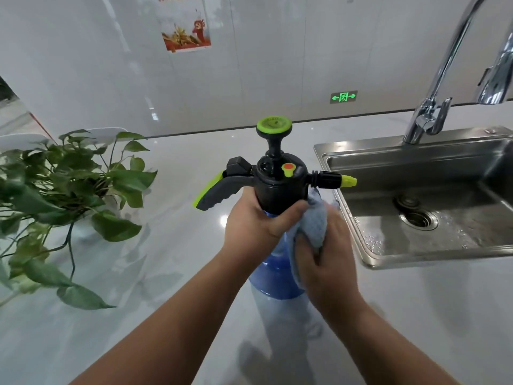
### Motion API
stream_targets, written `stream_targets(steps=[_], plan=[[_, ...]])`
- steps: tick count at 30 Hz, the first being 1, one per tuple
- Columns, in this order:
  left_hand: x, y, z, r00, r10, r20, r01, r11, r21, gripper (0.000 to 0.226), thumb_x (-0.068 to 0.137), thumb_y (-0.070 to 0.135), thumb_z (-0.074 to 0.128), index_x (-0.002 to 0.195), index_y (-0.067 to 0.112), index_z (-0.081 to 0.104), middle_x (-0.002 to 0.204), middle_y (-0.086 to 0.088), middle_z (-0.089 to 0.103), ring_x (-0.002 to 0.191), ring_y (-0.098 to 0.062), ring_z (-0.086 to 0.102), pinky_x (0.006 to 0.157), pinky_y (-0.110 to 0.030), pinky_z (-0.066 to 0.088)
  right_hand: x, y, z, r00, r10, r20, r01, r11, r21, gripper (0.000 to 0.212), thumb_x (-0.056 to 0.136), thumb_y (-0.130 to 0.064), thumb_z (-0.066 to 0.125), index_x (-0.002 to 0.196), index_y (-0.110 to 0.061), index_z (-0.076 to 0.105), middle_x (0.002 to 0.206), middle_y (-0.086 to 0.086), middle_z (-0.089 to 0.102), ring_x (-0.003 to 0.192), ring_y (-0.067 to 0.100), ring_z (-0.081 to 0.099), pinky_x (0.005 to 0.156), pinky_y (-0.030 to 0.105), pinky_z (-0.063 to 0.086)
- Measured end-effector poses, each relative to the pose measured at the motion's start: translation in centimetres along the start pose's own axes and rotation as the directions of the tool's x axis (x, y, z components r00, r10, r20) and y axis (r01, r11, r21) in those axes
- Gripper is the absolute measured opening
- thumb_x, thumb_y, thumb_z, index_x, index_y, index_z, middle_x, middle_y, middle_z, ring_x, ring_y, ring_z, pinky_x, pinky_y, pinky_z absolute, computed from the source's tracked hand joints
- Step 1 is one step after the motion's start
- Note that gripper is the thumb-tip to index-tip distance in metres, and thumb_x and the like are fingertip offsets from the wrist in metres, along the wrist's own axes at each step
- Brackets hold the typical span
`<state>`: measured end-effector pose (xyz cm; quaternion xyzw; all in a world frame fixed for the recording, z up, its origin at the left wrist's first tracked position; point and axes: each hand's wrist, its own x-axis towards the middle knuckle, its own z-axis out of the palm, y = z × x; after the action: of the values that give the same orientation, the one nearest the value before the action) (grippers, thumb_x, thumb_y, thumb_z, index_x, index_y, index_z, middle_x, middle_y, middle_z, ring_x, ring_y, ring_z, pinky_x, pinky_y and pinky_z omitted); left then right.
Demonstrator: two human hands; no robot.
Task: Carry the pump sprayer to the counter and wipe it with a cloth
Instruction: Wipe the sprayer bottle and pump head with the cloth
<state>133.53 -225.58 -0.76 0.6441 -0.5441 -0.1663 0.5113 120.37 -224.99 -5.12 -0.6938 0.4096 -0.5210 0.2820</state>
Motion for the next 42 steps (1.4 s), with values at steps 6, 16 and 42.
stream_targets(steps=[6, 16, 42], plan=[[0.6, -0.1, -0.8, 0.988, -0.025, 0.152, 0.048, 0.987, -0.151, 0.053, 0.059, 0.064, 0.069, 0.092, 0.023, 0.062, 0.086, 0.003, 0.071, 0.086, -0.014, 0.069, 0.076, -0.040, 0.057, -1.2, -0.3, 0.2, 0.982, -0.186, -0.039, 0.166, 0.940, -0.297, 0.044, 0.087, -0.030, 0.060, 0.129, -0.019, 0.053, 0.127, 0.005, 0.061, 0.124, 0.023, 0.053, 0.107, 0.037, 0.040], [-0.3, -0.1, -2.2, 0.949, 0.039, 0.312, 0.007, 0.989, -0.145, 0.032, 0.066, 0.065, 0.063, 0.093, 0.066, 0.045, 0.108, 0.019, 0.065, 0.106, 0.001, 0.059, 0.083, -0.022, 0.046, -0.1, -2.6, -0.2, 0.989, 0.033, -0.142, -0.051, 0.991, -0.127, 0.019, 0.090, -0.032, 0.050, 0.105, -0.030, 0.062, 0.098, -0.009, 0.069, 0.095, 0.010, 0.064, 0.079, 0.025, 0.051], [0.8, 1.5, 1.0, 0.987, -0.097, 0.130, 0.096, 0.995, 0.014, 0.060, 0.046, 0.070, 0.068, 0.093, 0.037, 0.049, 0.085, 0.011, 0.064, 0.084, -0.016, 0.063, 0.074, -0.030, 0.051, 2.3, 3.2, -2.0, 0.712, 0.689, 0.137, -0.618, 0.521, 0.589, 0.023, 0.094, -0.027, 0.047, 0.090, -0.015, 0.066, 0.079, 0.007, 0.069, 0.075, 0.021, 0.067, 0.066, 0.033, 0.053]])
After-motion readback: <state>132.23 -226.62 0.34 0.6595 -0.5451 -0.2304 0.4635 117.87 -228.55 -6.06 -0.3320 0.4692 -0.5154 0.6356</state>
